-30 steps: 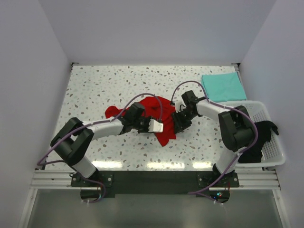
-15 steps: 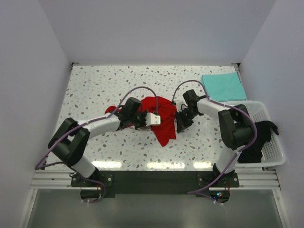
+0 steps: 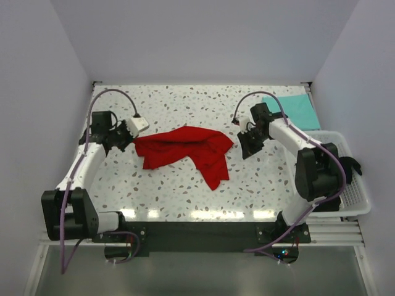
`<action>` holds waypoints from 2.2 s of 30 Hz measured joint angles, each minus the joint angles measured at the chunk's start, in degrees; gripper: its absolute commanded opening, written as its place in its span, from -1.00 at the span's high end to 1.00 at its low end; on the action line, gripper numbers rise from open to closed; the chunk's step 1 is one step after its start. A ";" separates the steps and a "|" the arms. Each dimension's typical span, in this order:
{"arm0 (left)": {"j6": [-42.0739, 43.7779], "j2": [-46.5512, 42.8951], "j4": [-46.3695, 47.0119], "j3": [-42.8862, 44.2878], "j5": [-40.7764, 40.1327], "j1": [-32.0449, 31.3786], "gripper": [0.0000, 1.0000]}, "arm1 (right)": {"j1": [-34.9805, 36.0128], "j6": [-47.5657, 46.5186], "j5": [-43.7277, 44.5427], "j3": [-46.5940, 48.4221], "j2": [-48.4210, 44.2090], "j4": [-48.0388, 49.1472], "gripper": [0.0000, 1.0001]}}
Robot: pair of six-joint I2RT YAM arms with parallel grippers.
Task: Fold and stack the t-shirts
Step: Flatten the tshirt out
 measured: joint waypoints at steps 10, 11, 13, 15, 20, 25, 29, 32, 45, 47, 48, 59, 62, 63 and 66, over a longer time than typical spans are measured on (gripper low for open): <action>-4.70 18.58 -4.04 3.50 1.18 15.89 0.88 | 10.86 -0.42 -2.10 2.21 0.46 -1.40 0.21; -5.31 19.69 -4.52 4.57 1.81 16.09 0.81 | 11.39 -0.04 -2.12 2.78 0.94 -1.36 0.16; -6.29 20.92 -5.09 6.34 2.82 16.26 0.55 | 11.52 0.59 -2.05 4.15 2.25 -0.92 0.13; -6.88 21.53 -5.53 7.93 3.98 16.31 0.40 | 11.23 1.42 -2.12 6.27 4.48 -0.72 0.11; -3.21 19.23 -8.98 9.42 8.48 16.79 0.07 | 11.50 2.84 -3.56 6.97 7.17 0.59 0.09; 3.02 8.17 -11.89 5.22 10.75 16.09 -0.03 | 15.34 3.78 -4.66 4.81 6.69 1.79 -0.03; 6.25 2.16 -12.24 0.02 10.40 12.44 -0.09 | 21.18 3.91 -4.11 3.96 6.75 2.64 -0.04; 6.56 1.46 -12.22 -3.96 9.60 9.40 -0.15 | 25.29 3.91 -3.04 3.98 7.19 3.72 -0.05; 2.67 3.15 -8.92 -6.88 8.17 7.21 -0.17 | 33.20 3.89 8.35 5.03 12.33 6.45 -0.07; 2.03 4.26 -8.15 -7.08 7.39 7.13 -0.14 | 33.79 3.65 10.47 5.03 12.35 6.51 -0.02; 1.92 4.74 -7.89 -7.17 6.88 7.13 -0.08 | 33.97 3.58 11.26 5.01 12.37 6.60 0.00; -1.20 15.65 -4.42 -6.64 0.22 6.97 0.55 | 34.07 -1.27 12.31 -0.59 8.02 3.54 -0.16; -2.58 17.84 -4.07 -4.20 -0.68 7.02 0.60 | 34.07 -2.16 11.98 -1.18 7.85 3.28 -0.15; -2.75 18.38 -4.00 -3.58 -0.85 7.02 0.63 | 34.07 -2.40 12.04 -1.40 7.78 3.43 -0.14; -3.43 19.12 -4.17 -2.71 -1.31 7.17 0.80 | 34.18 -3.23 13.25 -2.73 7.04 4.81 0.23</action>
